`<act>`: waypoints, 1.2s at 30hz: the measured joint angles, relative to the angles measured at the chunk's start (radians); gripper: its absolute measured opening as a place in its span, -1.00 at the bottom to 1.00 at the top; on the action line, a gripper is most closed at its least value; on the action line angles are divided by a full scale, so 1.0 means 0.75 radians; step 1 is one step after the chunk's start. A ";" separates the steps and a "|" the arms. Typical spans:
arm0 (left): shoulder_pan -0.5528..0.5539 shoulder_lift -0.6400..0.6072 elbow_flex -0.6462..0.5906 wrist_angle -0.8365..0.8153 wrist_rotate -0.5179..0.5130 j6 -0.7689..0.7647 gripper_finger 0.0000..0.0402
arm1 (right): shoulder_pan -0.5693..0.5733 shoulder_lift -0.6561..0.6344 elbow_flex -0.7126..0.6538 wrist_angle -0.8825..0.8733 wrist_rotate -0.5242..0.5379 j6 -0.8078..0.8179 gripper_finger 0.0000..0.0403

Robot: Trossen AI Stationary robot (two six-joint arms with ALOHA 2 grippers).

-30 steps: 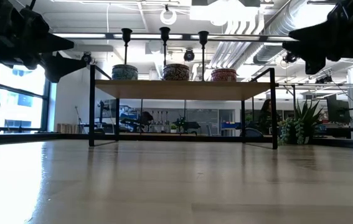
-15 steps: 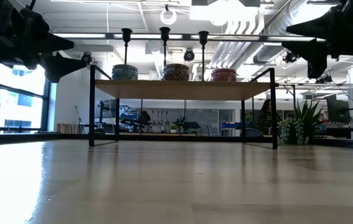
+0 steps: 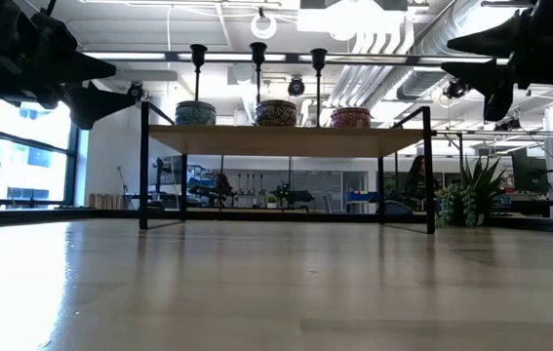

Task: Pick & Place candle stick holders
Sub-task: Return to Home Position

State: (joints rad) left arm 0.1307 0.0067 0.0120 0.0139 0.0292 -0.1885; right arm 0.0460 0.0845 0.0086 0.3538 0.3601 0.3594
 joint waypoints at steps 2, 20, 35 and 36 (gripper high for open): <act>0.000 0.000 0.000 0.000 0.000 0.000 0.69 | -0.001 0.001 0.000 0.003 0.029 0.024 -0.21; 0.000 0.000 0.000 0.000 0.000 0.000 0.69 | 0.000 0.001 0.000 -0.075 -0.088 -0.174 -0.96; 0.000 0.000 0.000 0.000 0.000 0.000 0.69 | 0.000 0.001 0.000 -0.237 -0.163 -0.313 -0.99; 0.000 0.000 0.000 0.000 0.000 0.000 0.69 | 0.000 0.001 0.000 -0.237 -0.168 -0.315 -0.99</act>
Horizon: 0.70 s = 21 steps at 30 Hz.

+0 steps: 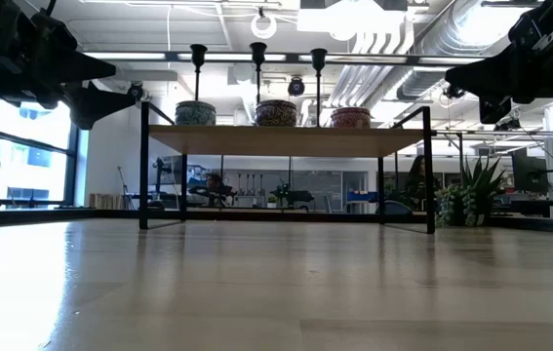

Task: Pick & Place candle stick holders
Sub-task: Return to Home Position

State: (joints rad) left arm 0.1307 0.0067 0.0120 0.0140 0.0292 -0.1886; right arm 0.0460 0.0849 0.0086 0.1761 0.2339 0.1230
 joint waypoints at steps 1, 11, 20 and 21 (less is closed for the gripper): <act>0.000 0.000 0.000 0.000 0.000 0.000 0.69 | 0.000 0.000 0.000 0.000 -0.001 0.000 -0.98; 0.000 0.000 0.000 0.000 0.000 0.000 0.69 | 0.000 0.000 0.000 0.001 -0.002 -0.001 -0.90; 0.000 0.000 0.000 0.000 0.000 0.000 0.69 | 0.000 0.000 0.000 0.001 -0.002 -0.001 -0.91; 0.000 0.000 0.000 0.000 0.000 0.000 0.69 | 0.000 0.000 0.000 0.001 -0.002 -0.001 -0.90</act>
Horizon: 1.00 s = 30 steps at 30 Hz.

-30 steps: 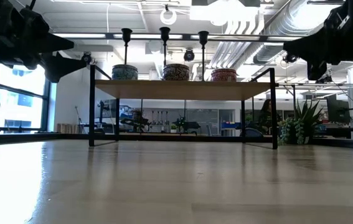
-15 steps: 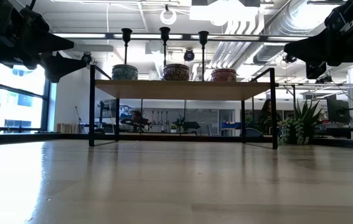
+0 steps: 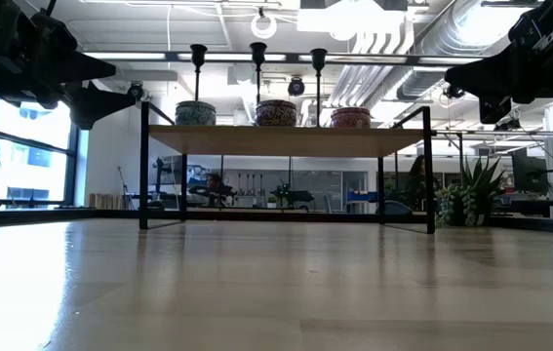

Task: Pick & Place candle stick holders
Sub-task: Return to Home Position

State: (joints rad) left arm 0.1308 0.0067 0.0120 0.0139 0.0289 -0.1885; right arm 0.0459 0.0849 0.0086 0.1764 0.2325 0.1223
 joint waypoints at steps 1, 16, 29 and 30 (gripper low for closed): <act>0.000 0.000 0.000 0.000 0.000 0.000 0.69 | 0.000 0.000 0.000 0.000 0.000 0.000 -0.90; 0.000 0.001 0.000 -0.003 -0.010 0.000 0.69 | 0.000 0.000 0.000 0.001 0.000 0.000 -0.90; 0.000 0.000 0.000 -0.003 -0.017 -0.001 0.69 | 0.000 0.000 0.000 0.001 0.000 0.000 -0.90; 0.000 0.000 0.000 -0.003 -0.017 0.000 0.69 | 0.000 0.000 0.000 0.001 0.000 0.000 -0.90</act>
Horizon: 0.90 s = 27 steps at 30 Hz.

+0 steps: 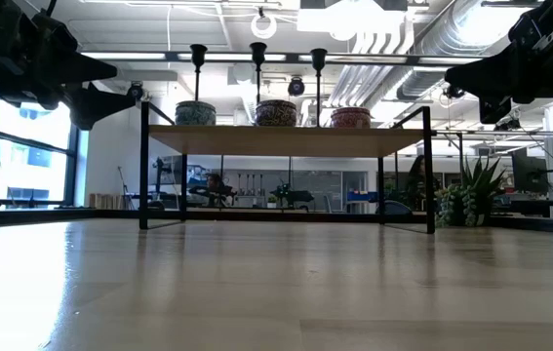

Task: Pick & Place candle stick holders
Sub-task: Return to Home Position

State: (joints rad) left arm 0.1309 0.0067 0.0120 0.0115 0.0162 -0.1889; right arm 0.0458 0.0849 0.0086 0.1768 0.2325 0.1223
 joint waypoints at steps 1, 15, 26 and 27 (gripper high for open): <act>0.000 0.000 0.000 0.000 0.000 0.000 0.69 | 0.000 0.000 0.000 0.000 0.000 0.000 -0.90; 0.000 0.002 0.022 -0.048 -0.015 -0.008 0.69 | 0.000 0.000 0.000 0.000 0.000 0.000 -0.90; 0.000 0.000 0.024 -0.059 -0.031 0.019 0.23 | 0.000 0.000 0.000 0.000 0.000 0.000 -0.90; 0.000 0.000 0.025 -0.059 -0.025 0.031 0.15 | 0.000 0.000 0.000 0.000 0.000 0.000 -0.90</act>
State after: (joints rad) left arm 0.1307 0.0067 0.0307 -0.0330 -0.0025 -0.1655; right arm 0.0460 0.0849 0.0086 0.1768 0.2325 0.1223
